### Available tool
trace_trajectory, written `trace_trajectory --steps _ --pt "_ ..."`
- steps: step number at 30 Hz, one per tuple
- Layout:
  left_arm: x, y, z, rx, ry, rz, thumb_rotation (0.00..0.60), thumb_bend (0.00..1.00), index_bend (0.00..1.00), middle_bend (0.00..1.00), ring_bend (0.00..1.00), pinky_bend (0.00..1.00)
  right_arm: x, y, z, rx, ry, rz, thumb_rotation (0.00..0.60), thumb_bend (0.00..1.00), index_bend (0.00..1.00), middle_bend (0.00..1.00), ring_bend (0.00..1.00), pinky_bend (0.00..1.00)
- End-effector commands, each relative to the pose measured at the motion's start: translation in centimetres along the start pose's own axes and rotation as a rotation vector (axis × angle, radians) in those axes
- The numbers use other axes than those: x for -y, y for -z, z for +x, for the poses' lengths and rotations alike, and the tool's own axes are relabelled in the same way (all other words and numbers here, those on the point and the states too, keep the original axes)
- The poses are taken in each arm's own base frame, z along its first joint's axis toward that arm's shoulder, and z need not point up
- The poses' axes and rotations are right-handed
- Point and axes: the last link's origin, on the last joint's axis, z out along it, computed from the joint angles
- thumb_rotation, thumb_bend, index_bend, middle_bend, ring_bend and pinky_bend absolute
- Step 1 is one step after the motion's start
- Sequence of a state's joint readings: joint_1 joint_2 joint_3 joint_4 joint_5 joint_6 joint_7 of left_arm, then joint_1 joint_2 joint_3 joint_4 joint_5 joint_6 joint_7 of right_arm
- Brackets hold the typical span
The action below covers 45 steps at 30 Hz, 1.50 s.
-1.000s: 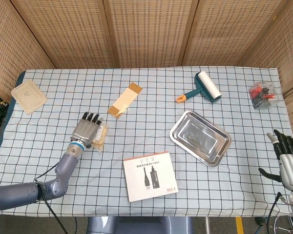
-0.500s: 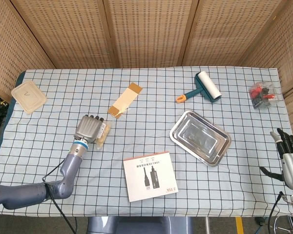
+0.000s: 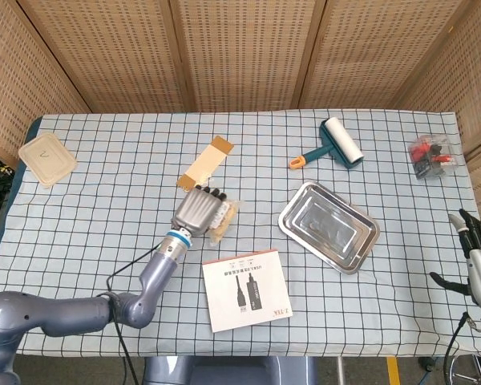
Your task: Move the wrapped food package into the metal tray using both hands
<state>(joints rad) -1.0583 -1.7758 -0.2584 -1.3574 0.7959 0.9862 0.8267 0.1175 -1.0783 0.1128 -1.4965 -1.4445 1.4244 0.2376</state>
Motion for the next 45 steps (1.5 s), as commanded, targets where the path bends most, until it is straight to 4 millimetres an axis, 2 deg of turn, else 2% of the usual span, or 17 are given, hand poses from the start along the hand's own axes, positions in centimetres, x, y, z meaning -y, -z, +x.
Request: trace_trajectory --steps 1,4,6,7,8,9,11,13,21,22,23,25,29,34,38,41,45 --pt "-3.2 -2.2 1.4 -0.04 0.01 -0.033 0.6 0.45 0.64 0.34 0.34 0.37 -0.3 -0.1 0.1 0.001 0.0 -0.01 0.6 0.1 0.04 0.0 0.0 0.0" --pt "-5.0 -3.5 2.1 -0.057 0.038 -0.038 0.6 0.44 0.58 0.27 0.31 0.33 -0.8 -0.1 0.1 0.003 -0.001 -0.023 0.6 0.1 0.04 0.0 0.0 0.0" --pt "-5.7 -3.8 1.9 -0.029 0.055 -0.046 0.6 0.35 0.38 0.12 0.15 0.19 -1.0 -0.1 0.1 0.006 0.0 -0.032 0.6 0.1 0.04 0.0 0.0 0.0" --pt "-5.9 -3.9 1.9 -0.018 0.056 -0.048 0.6 0.26 0.2 0.04 0.06 0.09 -1.0 -0.1 0.1 0.006 0.0 -0.034 0.6 0.1 0.04 0.0 0.0 0.0" --pt "-6.0 -4.0 1.8 -0.006 0.056 -0.05 0.6 0.16 0.07 0.0 0.01 0.02 -1.1 -0.1 0.1 0.006 0.0 -0.036 0.6 0.1 0.04 0.0 0.0 0.0" --pt "-6.1 -4.0 1.9 0.005 0.054 -0.051 0.6 0.11 0.02 0.0 0.0 0.0 -1.2 0.0 0.1 0.005 0.001 -0.039 0.6 0.1 0.04 0.0 0.0 0.0" --pt "-6.0 -3.7 2.2 0.007 0.058 -0.046 0.6 0.02 0.0 0.0 0.0 0.0 -1.3 0.1 0.3 0.001 0.005 -0.045 0.6 0.1 0.04 0.0 0.0 0.0" --pt "-5.3 -3.4 2.3 0.009 0.063 -0.042 0.6 0.0 0.0 0.0 0.0 0.0 -1.4 0.3 0.3 0.003 0.009 -0.047 0.6 0.1 0.04 0.0 0.0 0.0" --pt "-0.3 -1.2 2.7 0.021 0.079 0.015 0.6 0.0 0.0 0.0 0.0 0.0 -0.9 0.6 -0.1 0.016 0.038 -0.039 0.6 0.1 0.04 0.0 0.0 0.0" --pt "0.7 -0.4 2.8 0.02 0.093 0.024 0.6 0.0 0.0 0.0 0.0 0.0 -0.8 0.6 -0.2 0.018 0.043 -0.036 0.6 0.11 0.04 0.0 0.0 0.0" --pt "3.1 1.4 2.7 0.006 0.097 0.058 0.6 0.0 0.0 0.0 0.0 0.0 -0.5 0.6 -0.5 0.024 0.053 -0.029 0.6 0.1 0.04 0.0 0.0 0.0" --pt "5.2 3.7 2.7 -0.009 0.082 0.071 0.6 0.0 0.0 0.0 0.0 0.0 -0.3 0.6 -0.7 0.027 0.061 -0.028 0.6 0.1 0.04 0.0 0.0 0.0" --pt "11.0 9.9 2.5 -0.021 0.04 0.174 0.6 0.0 0.0 0.0 0.0 0.0 0.2 0.6 -1.2 0.037 0.082 -0.021 0.6 0.1 0.04 0.0 0.0 0.0" --pt "16.0 16.8 2.1 -0.045 0.039 0.309 0.6 0.0 0.0 0.0 0.0 0.0 0.9 0.4 -1.9 0.041 0.107 -0.005 0.6 0.1 0.03 0.0 0.0 0.0" --pt "19.1 22.3 0.8 -0.069 0.081 0.397 0.6 0.0 0.0 0.0 0.0 0.0 1.5 0.2 -2.3 0.043 0.121 0.012 0.6 0.1 0.02 0.0 0.0 0.0" --pt "20.3 25.3 -0.4 -0.055 0.104 0.447 0.6 0.0 0.0 0.0 0.0 0.0 2.2 -0.1 -2.5 0.034 0.114 0.033 0.6 0.1 0.01 0.0 0.0 0.0" --pt "21.1 27.6 -1.4 -0.063 0.136 0.482 0.6 0.0 0.0 0.0 0.0 0.0 4.3 -1.1 -2.4 0.045 0.101 0.095 0.6 0.1 0.0 0.0 0.0 0.0"
